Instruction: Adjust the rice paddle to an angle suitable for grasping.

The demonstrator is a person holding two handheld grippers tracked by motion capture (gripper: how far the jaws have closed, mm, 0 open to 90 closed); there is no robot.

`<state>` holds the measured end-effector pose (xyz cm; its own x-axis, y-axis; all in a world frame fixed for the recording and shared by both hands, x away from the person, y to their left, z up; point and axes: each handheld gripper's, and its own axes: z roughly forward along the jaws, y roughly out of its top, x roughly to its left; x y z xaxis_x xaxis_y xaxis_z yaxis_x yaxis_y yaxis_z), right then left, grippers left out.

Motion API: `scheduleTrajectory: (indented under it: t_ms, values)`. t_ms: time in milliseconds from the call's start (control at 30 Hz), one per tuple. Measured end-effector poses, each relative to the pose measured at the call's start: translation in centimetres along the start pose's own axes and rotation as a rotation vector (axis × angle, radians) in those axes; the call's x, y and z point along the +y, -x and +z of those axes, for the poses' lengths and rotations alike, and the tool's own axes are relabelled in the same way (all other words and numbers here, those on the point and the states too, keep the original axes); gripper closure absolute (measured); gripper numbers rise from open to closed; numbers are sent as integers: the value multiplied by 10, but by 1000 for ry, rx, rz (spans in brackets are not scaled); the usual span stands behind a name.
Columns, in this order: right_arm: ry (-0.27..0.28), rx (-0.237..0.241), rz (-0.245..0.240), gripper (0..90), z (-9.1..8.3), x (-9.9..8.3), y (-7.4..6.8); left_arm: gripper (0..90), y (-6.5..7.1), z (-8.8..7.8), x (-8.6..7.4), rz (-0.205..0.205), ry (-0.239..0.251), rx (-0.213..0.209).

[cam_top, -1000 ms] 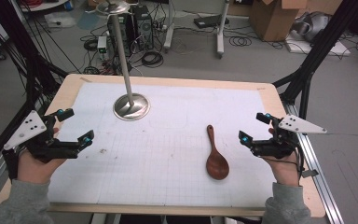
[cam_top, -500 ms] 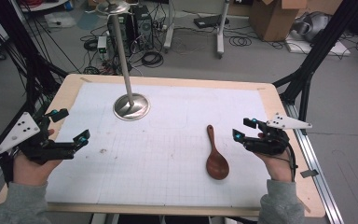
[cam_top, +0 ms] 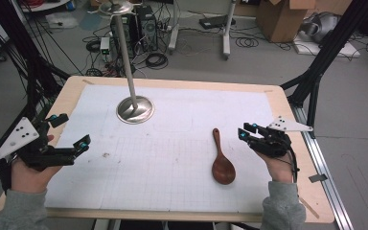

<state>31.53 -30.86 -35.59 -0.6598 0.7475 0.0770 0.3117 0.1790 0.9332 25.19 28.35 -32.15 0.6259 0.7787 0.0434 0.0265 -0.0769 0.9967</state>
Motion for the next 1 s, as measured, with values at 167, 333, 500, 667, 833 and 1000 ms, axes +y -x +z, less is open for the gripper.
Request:
scheduleTrajectory:
  t_ms: [167,333,500,667,833,1000]
  values:
    - [-8,6,13,752,3,-3,3,27,0,-1,-1,1,-5,3]
    - [-10,29,10,894,7,-6,4,27,0,-1,-2,1,-9,5]
    - [-29,34,3,895,15,-8,5,27,0,-1,-3,2,-15,3]
    - [-50,25,-6,895,24,-13,6,27,0,-3,-4,3,-19,6]
    - [-62,7,-1,895,33,-19,8,27,-3,-4,-5,-4,-22,14]
    - [-88,2,-13,895,40,-23,8,27,-2,-3,-6,-3,-28,12]
